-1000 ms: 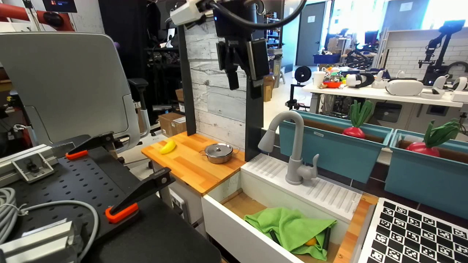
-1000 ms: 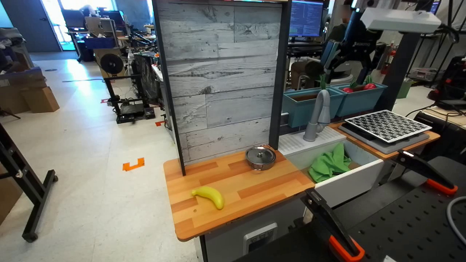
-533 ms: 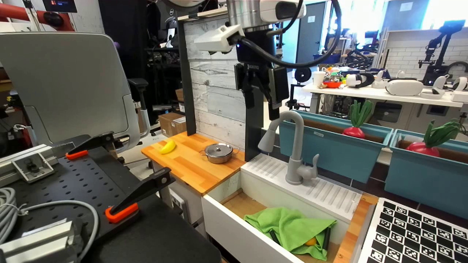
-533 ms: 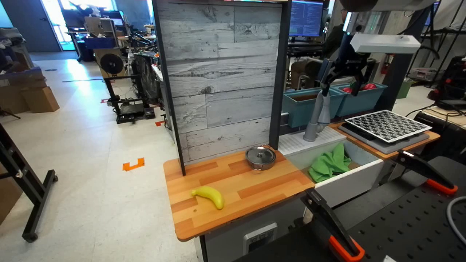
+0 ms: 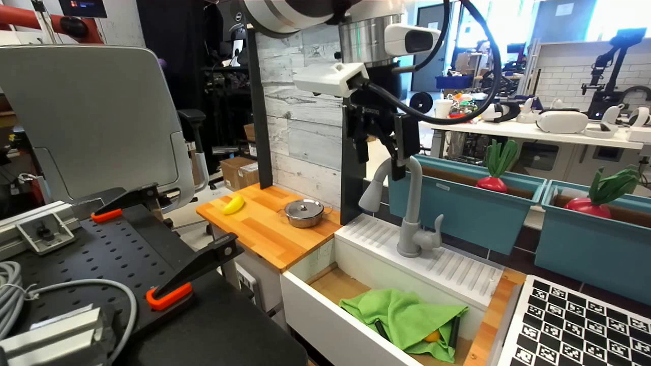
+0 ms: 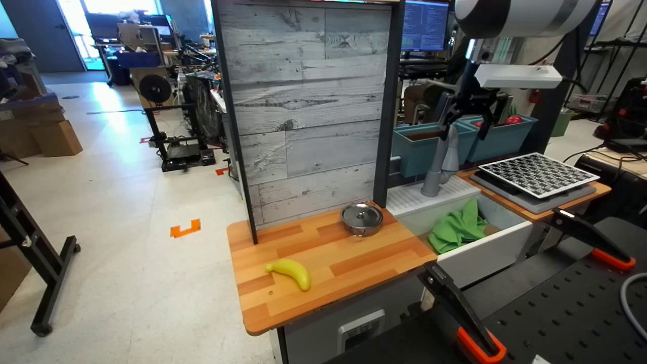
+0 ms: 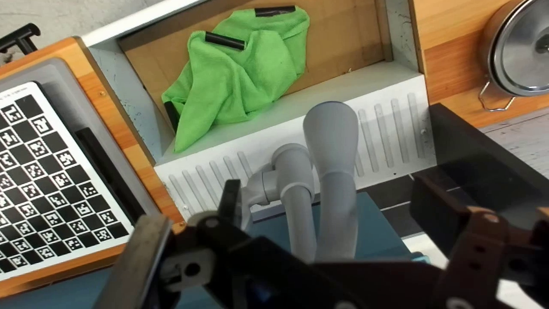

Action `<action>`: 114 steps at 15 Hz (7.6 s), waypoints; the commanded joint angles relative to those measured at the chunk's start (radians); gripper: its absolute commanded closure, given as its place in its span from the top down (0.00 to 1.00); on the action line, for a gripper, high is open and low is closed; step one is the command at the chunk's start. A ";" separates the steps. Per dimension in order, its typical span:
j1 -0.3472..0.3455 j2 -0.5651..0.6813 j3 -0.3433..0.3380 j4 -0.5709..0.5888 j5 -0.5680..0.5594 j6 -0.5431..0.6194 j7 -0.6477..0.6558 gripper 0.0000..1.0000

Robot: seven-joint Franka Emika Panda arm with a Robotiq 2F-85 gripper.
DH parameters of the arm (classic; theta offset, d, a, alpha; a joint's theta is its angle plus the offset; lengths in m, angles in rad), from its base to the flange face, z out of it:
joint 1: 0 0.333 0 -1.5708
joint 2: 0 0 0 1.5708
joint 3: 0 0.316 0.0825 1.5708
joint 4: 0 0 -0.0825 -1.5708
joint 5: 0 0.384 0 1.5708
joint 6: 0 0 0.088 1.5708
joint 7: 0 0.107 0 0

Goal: Push the faucet to the left

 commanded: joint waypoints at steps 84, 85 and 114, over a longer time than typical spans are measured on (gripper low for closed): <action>-0.082 0.169 0.220 0.310 0.380 -0.143 0.069 1.00; -0.088 0.157 0.221 0.291 0.382 -0.139 0.055 1.00; -0.154 -0.254 0.186 -0.201 0.422 -0.145 -0.404 1.00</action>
